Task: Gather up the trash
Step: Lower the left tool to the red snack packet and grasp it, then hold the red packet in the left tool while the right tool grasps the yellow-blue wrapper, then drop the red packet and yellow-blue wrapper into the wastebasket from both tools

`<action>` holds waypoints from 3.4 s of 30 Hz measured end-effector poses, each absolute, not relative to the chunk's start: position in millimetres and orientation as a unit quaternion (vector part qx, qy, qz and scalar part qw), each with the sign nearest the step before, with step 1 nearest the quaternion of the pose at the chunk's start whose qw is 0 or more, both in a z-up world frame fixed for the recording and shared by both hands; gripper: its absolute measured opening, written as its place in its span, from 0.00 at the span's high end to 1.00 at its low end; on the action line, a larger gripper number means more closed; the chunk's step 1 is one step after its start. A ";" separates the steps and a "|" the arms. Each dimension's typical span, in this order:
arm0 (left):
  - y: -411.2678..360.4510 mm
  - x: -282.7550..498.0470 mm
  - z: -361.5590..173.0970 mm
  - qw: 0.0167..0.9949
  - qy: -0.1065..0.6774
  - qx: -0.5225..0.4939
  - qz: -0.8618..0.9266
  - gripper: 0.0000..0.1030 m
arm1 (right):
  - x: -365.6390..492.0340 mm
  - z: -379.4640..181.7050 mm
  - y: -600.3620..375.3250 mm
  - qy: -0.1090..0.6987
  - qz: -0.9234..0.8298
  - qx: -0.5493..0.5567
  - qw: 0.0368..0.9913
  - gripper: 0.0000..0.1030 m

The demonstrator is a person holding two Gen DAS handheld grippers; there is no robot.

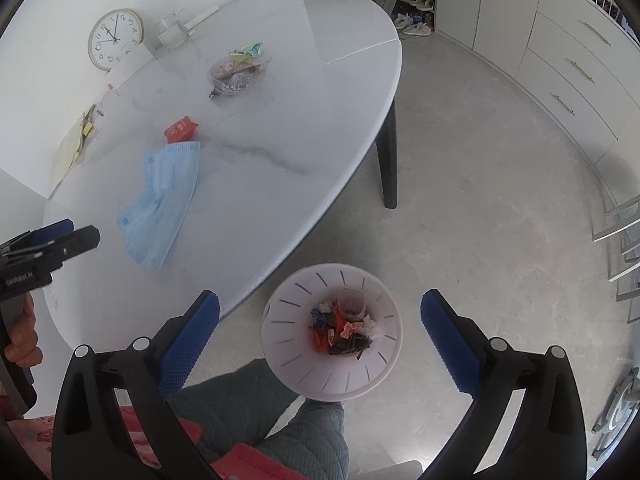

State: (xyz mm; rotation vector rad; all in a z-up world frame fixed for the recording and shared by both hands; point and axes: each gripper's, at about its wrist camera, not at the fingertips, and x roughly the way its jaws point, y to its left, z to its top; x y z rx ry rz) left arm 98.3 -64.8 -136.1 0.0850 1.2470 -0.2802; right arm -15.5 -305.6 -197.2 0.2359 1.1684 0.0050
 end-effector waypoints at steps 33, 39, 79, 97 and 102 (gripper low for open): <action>-80.1 292.7 -239.8 0.749 0.650 -0.126 0.019 0.62 | 221.5 -186.4 -273.4 0.523 -0.020 0.070 0.849 0.03; -74.0 280.2 -240.2 0.747 0.653 -0.123 0.006 0.65 | 260.4 -184.8 -255.8 0.521 0.033 0.055 0.851 0.03; -57.6 281.9 -215.8 0.784 0.615 -0.074 -0.040 0.65 | 372.6 -193.0 -185.4 0.536 0.016 0.003 0.844 0.49; -137.9 90.9 -109.3 0.799 0.564 0.019 -0.206 0.65 | 62.3 -126.5 -279.8 0.478 0.056 0.059 0.874 0.47; -168.2 31.3 -129.5 0.777 0.581 0.038 -0.238 0.65 | -21.1 -143.1 -304.5 0.489 0.037 0.054 0.870 0.47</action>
